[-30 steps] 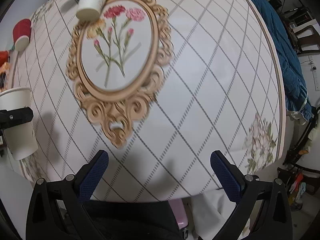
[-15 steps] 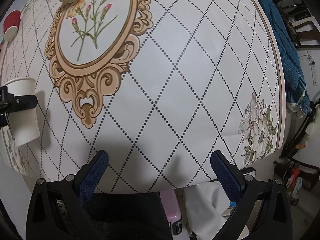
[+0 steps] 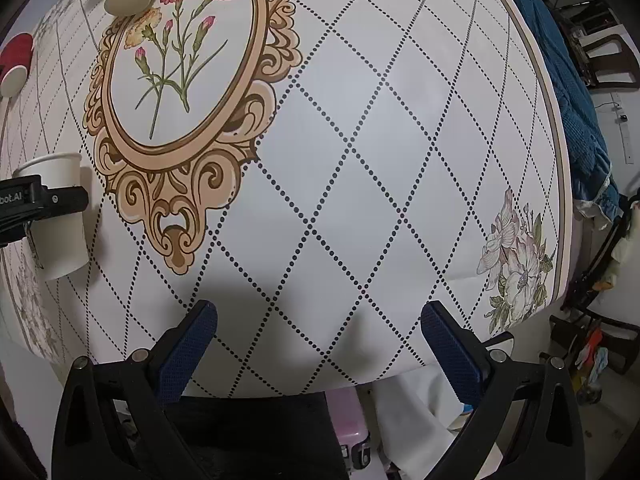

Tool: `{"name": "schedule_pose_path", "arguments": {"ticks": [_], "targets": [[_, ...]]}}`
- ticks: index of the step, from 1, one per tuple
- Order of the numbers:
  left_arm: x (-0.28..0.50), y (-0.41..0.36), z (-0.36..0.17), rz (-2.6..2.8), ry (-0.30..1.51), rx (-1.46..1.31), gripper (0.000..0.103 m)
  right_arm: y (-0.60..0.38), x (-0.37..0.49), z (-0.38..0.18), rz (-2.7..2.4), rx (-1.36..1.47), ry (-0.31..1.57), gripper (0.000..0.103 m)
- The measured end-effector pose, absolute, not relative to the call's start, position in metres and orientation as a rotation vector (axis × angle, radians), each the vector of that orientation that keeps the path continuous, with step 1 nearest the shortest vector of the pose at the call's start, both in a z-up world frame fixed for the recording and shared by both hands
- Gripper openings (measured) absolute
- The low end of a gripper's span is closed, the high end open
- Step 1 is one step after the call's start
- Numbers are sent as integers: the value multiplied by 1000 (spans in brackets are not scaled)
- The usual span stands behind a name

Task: Flip cup upside down
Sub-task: 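Carry the held calligraphy cup with the left gripper toward the right gripper, then close the right gripper on the cup while the left gripper keeps holding it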

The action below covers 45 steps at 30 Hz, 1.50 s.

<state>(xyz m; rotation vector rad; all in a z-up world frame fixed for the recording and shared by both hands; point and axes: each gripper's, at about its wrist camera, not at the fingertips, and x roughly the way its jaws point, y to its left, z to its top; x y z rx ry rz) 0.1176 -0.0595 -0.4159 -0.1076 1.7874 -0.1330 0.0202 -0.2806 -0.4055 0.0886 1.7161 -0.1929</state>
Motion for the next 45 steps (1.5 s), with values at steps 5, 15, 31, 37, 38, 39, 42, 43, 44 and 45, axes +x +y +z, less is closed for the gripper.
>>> {"name": "schedule_pose_path", "arguments": {"ticks": [5,15,31,37,38,39,42,43,44,45], "targets": [[125,-61,-418,-133,1794,-114,85,-279,22,-402,-195,89,1712,103],[116,-57,-413,-135,1780,-116,85,-275,24,-396,-200,98,1701,103],[70,-4,-293,-79,1533,-24,85,-232,22,-338,-100,127,1599,103],[47,45,-284,-22,1487,-2,85,-188,16,-307,-38,150,1537,103],[43,52,-283,-14,1482,-2,85,-178,16,-304,-31,149,1531,103],[41,62,-283,-2,1479,-10,85,-172,16,-304,-26,147,1527,103],[36,83,-285,21,1463,-20,85,-149,17,-300,-2,133,1516,103],[34,87,-286,30,1457,-19,85,-142,18,-300,5,123,1508,103],[34,94,-288,46,1454,-27,85,-135,19,-300,15,109,1505,103],[34,99,-290,62,1456,-37,85,-128,19,-300,28,92,1507,103]]}}
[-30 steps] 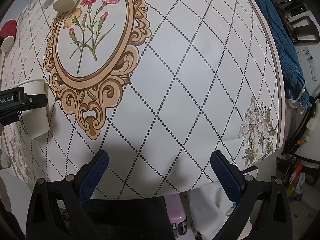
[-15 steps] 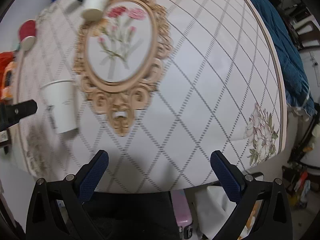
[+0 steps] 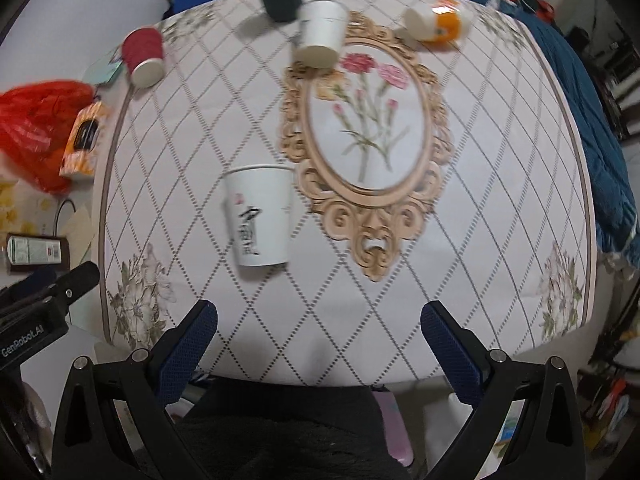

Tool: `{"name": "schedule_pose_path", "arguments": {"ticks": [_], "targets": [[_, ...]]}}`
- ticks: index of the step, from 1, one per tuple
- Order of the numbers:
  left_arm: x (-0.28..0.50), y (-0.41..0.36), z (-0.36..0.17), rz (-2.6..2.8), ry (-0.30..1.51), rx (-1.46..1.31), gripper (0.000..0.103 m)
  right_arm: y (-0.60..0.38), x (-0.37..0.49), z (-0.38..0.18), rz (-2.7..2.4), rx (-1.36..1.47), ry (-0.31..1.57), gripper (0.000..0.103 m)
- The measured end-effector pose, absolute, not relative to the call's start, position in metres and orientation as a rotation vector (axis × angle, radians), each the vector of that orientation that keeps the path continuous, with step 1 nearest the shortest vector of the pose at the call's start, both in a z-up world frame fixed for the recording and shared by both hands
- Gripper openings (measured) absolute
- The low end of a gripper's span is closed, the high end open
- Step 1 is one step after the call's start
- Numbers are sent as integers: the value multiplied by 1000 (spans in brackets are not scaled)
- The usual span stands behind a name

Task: Flip cup upside down
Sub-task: 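Close the right gripper on the cup while the left gripper keeps holding it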

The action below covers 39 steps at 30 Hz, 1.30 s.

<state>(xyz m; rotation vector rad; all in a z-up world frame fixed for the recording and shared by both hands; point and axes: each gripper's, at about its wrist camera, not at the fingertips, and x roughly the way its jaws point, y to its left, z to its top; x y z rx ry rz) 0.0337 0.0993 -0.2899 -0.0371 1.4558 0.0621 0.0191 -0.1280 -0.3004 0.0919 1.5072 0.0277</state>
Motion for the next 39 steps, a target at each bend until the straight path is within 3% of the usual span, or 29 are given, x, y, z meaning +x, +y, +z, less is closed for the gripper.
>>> {"name": "schedule_pose_path", "arguments": {"ticks": [5,7,14,18,26,33,39], "targets": [[35,121,-297,135,1456,-100,86,-104,31,-294,118,-62,1477,103],[37,126,-300,167,1456,-121,96,-94,40,-288,178,-166,1438,103],[36,129,-317,266,1445,-172,97,-48,54,-280,501,-823,1253,103],[30,128,-336,306,1484,-204,97,-27,25,-299,778,-1358,1005,103],[13,116,-371,355,1555,-243,97,-68,-48,-380,1229,-2291,275,98],[6,111,-394,366,1588,-270,97,-96,-44,-419,1369,-2599,-241,98],[7,117,-405,374,1597,-283,97,-94,-30,-434,1439,-2660,-387,98]]}}
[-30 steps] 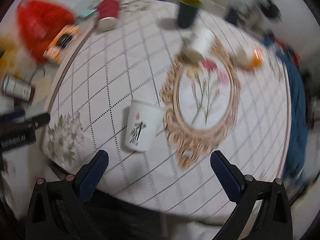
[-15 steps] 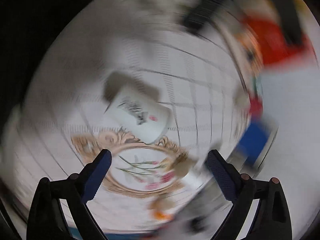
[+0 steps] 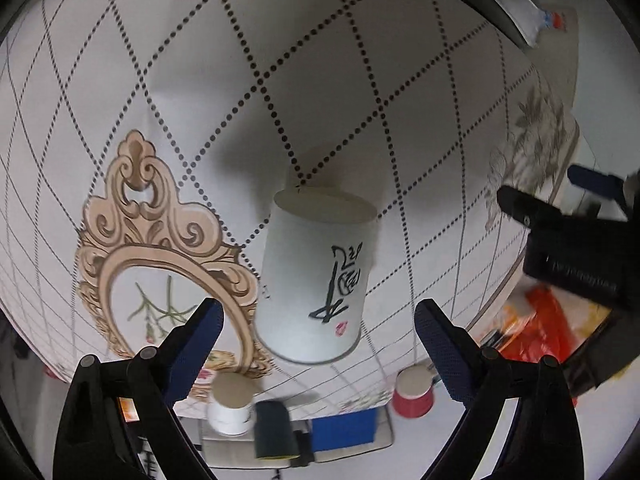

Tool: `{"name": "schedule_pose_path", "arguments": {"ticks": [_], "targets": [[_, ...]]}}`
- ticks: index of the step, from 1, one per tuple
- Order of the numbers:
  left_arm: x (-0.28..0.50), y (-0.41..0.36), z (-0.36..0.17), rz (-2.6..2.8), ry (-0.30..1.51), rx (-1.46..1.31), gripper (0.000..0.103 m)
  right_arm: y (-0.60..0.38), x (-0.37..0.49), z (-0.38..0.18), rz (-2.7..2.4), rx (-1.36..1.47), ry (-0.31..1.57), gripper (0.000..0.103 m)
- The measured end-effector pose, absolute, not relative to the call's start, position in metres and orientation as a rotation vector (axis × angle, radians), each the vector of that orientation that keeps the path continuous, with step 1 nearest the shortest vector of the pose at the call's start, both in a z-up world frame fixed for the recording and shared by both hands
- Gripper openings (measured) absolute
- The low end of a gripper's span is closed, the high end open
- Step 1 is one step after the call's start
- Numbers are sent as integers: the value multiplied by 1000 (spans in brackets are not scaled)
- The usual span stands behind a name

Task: Flip cup upside down
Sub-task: 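Close the right gripper on the cup while the left gripper keeps holding it, then open the left gripper to release the cup while the right gripper holds it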

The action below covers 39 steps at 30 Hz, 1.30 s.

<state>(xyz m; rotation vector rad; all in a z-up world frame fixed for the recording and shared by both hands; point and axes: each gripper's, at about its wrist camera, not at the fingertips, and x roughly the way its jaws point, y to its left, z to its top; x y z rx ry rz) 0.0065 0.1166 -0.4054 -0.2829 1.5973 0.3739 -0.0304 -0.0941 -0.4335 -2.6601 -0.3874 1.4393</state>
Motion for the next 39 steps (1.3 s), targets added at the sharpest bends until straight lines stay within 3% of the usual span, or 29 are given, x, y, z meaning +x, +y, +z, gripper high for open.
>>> {"name": "schedule_pose_path", "arguments": {"ticks": [10,15,26,39], "targets": [[13,126,-419,376,1625,-289,97,-93,-22,-456,1501,-2706,-411,85],[20,134,-422,384,1632,-292,97,-86,-13,-470,1504,-2699,-387,68],[27,146,-421,388,1627,-280,97,-75,-5,-472,1530,-2627,-331,65],[40,151,-411,390,1625,-230,97,-36,-19,-461,1475,-2466,-132,64]]}}
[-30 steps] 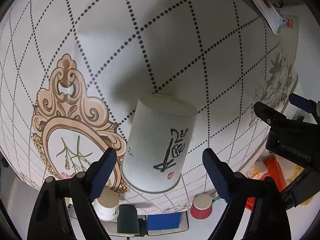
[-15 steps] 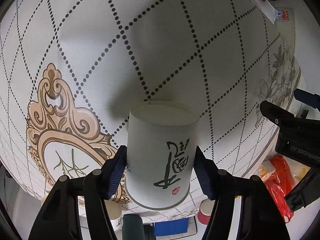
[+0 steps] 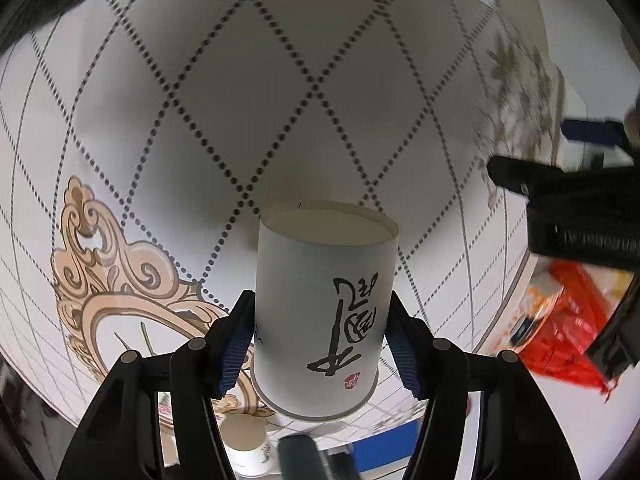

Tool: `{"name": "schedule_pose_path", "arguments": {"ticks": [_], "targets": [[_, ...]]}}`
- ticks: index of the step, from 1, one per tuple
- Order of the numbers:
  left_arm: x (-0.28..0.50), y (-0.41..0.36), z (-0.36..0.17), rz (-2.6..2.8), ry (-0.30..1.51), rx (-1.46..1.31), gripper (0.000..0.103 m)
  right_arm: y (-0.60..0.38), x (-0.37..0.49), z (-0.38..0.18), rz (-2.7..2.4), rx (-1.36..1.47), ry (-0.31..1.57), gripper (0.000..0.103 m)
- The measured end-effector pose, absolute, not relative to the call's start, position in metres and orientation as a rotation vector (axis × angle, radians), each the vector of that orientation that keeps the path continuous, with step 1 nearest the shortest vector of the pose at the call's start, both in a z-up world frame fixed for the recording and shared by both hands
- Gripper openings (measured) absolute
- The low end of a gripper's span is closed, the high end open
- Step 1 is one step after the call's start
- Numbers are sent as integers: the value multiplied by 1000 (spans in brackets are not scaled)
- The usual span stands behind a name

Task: Flip cup upside down
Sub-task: 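Open the left gripper to release the cup while the right gripper holds it, then carry the cup with the right gripper, turning its rim toward the table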

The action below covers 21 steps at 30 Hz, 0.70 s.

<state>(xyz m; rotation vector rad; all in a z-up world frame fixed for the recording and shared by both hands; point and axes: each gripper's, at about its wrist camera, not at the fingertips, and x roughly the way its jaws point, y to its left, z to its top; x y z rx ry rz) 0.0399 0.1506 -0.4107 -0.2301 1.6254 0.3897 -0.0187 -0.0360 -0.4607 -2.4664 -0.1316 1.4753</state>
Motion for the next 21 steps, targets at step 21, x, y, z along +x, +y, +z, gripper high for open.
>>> {"name": "schedule_pose_path", "arguments": {"ticks": [21], "targets": [[65,126,-382,369,1578,-151,97,4,41,-443,1155,-1873,877,65]]}}
